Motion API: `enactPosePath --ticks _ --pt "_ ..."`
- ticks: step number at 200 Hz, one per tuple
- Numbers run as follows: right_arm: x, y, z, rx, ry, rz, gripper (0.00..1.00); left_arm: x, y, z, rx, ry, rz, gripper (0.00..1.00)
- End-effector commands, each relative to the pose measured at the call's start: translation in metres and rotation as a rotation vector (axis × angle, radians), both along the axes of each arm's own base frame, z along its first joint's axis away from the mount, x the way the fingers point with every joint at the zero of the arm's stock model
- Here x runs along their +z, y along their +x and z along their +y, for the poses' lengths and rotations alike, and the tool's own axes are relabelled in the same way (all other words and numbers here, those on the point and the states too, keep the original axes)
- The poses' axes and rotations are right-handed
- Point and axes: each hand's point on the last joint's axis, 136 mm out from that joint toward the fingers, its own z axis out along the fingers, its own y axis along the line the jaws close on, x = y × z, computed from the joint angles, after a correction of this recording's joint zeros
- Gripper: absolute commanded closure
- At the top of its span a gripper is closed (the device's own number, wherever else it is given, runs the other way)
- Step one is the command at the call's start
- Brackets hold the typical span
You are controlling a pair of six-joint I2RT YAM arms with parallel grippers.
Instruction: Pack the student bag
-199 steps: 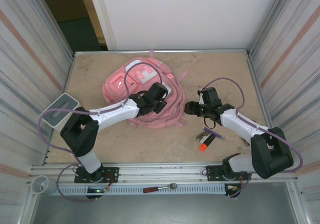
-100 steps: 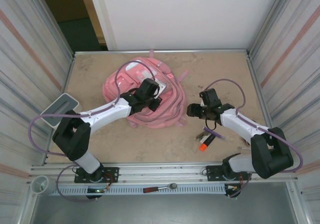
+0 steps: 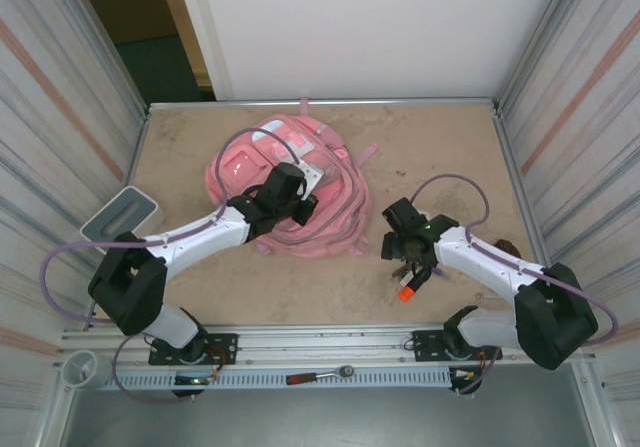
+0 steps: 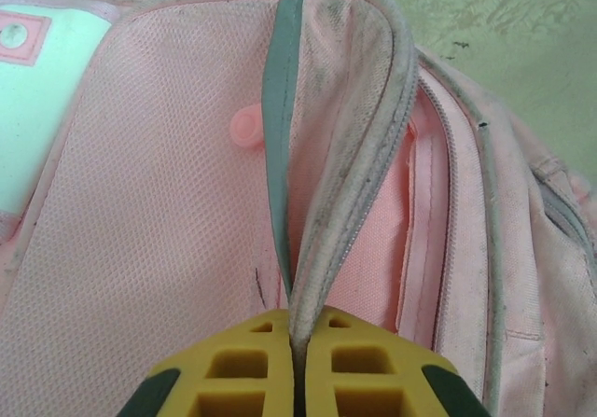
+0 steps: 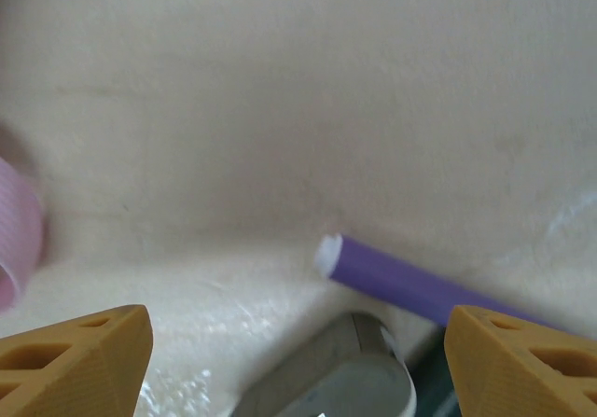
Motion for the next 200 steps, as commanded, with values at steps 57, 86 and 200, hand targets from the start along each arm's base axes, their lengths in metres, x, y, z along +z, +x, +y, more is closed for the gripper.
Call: enactPosePath --ticks 57,86,200 --pt "-0.014 -0.027 0.002 -0.104 -0.01 0.04 0.2 0.021 0.003 0.001 0.009 -0.109 -0.035 1.0" --pt "-0.013 -0.024 0.015 -0.058 -0.041 0.011 0.21 0.022 0.003 0.001 0.012 -0.116 -0.034 1.0" --pt "0.009 -0.016 0.06 0.138 -0.116 -0.094 0.24 0.017 0.003 0.0 0.009 -0.106 -0.025 1.0"
